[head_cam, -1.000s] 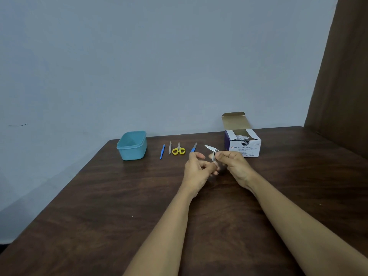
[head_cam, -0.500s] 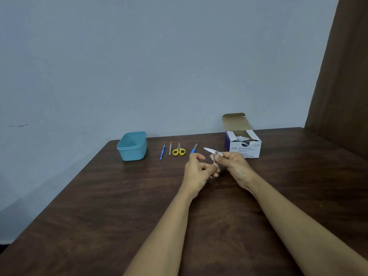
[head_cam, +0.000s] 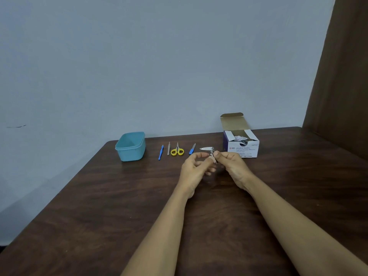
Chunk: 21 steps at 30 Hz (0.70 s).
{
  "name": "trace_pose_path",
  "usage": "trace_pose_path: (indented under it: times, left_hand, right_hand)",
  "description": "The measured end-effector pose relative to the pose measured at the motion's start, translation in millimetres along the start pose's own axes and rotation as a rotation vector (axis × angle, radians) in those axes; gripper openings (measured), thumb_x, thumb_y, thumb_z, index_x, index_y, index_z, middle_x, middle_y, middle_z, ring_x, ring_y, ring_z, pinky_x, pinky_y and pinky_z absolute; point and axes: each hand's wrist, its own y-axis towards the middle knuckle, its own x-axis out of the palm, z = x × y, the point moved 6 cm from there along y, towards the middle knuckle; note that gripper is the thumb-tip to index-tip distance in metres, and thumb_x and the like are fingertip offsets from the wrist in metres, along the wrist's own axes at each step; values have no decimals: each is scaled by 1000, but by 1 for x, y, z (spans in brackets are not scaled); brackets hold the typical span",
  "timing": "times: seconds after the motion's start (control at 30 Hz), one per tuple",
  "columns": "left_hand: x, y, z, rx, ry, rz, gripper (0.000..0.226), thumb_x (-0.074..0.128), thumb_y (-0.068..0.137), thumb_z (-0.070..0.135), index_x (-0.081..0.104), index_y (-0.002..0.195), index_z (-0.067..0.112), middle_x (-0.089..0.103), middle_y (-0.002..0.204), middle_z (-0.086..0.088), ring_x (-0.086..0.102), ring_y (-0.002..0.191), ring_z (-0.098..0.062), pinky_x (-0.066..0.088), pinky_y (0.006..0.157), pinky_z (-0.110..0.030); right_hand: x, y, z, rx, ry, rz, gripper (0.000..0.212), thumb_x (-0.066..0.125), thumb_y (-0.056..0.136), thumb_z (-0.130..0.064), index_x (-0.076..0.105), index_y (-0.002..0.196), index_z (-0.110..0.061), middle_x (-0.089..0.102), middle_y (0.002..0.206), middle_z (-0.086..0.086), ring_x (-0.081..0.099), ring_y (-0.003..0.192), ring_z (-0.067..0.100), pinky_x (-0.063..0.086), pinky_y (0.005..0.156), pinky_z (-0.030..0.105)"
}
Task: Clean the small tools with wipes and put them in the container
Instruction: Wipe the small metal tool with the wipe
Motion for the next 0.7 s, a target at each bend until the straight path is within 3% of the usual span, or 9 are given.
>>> trace_pose_path:
  times: [0.1,0.17,0.27,0.37,0.47,0.53,0.6,0.7]
  left_hand:
    - [-4,1,0,20,-6,23,18,62,93,24,69,103,12,70,85,-1,60,75,-8,47,66,-20]
    - [-5,1,2,36,18,28,14,61,93,26,72,99,18,70,91,3,59,82,-5,46,67,-18]
    - [-5,1,3,42,-10,45,13,64,91,27,71,101,21,69,88,8,58,78,1,45,66,-16]
    - [-7,2,4,75,-71,49,13,65,90,18,71,102,16,68,73,15,55,62,7,43,60,-11]
    - [-8,2,4,85,-97,42,8,65,90,13,70,94,17,67,64,18,54,57,9,43,57,-8]
    - [-9,3,3,77,-103,46,8,65,90,14,70,92,19,68,67,17,55,58,9,43,58,-9]
    - [-10,3,1,53,-113,58,8,66,90,17,72,95,18,69,75,15,55,60,8,43,60,-10]
    - [-11,5,-2,31,-146,77,10,66,90,22,73,97,21,69,89,6,54,75,-2,41,64,-18]
  right_hand:
    - [-2,-2,-3,1,-12,27,34,53,94,-34,72,72,-17,63,61,-8,44,58,1,34,62,20]
    - [-1,-3,-5,1,-8,36,34,52,95,-33,72,72,-19,65,64,-11,47,58,-2,34,61,18]
    - [2,-3,-5,0,-17,6,38,52,94,-36,74,87,-5,73,81,2,58,73,-2,40,70,14]
    - [4,-3,-3,2,-23,-26,46,55,90,-40,72,100,2,72,99,16,63,90,6,43,85,21]
    - [5,-3,-4,8,-17,-48,52,56,89,-39,69,100,11,73,92,1,63,86,-3,42,82,15]
    - [6,-4,-7,-17,-45,-34,71,59,81,-46,60,103,21,75,93,-3,65,92,2,41,85,20]
    - [5,-5,-8,-30,-60,2,82,62,76,-50,53,101,27,75,84,-8,64,83,-3,39,78,22]
    - [0,-5,-7,-41,-54,58,72,63,76,-58,68,83,13,68,70,-6,52,67,3,36,69,23]
